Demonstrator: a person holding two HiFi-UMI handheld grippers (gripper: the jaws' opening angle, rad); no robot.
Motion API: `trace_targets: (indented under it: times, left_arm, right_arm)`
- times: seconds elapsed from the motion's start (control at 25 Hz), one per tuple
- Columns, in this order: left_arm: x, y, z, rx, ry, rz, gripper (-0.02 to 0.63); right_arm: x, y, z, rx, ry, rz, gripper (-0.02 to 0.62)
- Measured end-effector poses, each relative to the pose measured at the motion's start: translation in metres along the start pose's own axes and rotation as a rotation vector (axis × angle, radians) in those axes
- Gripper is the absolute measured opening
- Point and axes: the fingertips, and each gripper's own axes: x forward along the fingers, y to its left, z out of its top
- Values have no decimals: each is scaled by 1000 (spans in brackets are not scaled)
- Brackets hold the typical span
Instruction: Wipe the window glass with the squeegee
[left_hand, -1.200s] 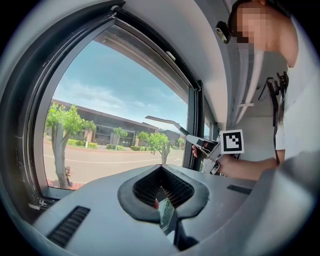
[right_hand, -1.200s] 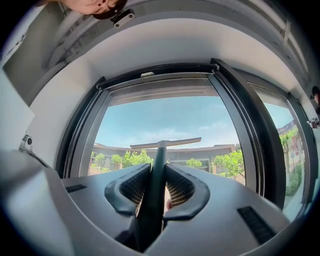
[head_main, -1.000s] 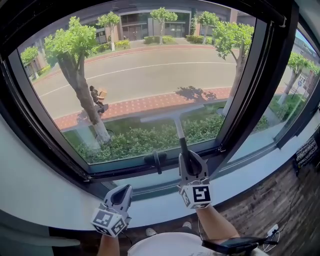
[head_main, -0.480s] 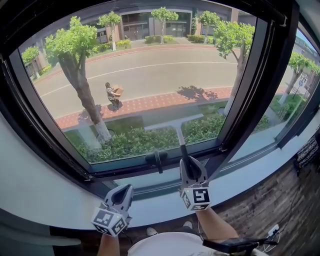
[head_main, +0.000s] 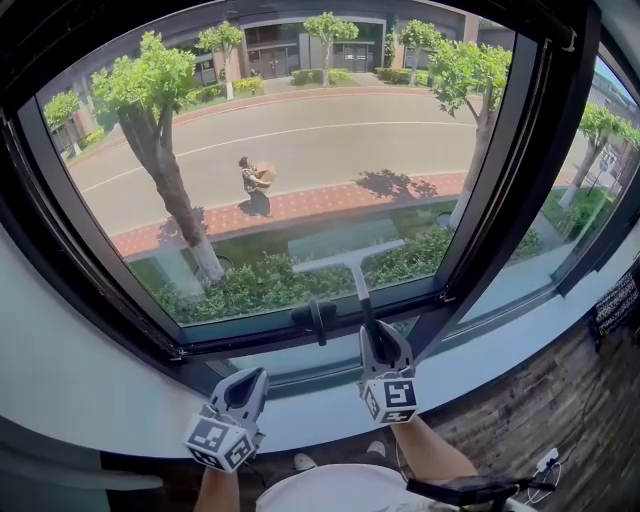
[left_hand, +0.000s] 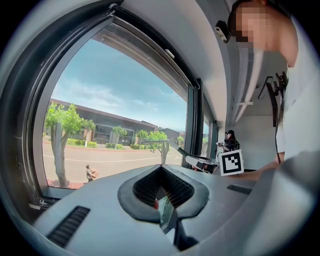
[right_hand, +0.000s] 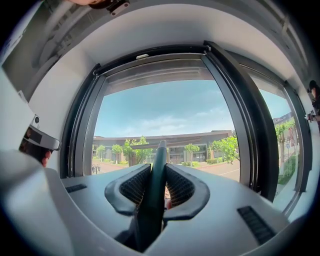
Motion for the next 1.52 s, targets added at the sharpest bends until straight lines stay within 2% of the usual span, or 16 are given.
trace_targets:
  times: [1.2,1.52]
  left_arm:
    - [1,0,-10,-15,24,-4,18]
    - [0,2,-14,-21,27,0,18]
  right_arm:
    - [-9,2,-78,62,157,-19,100]
    - [-9,2,-86,54,168,-19,100]
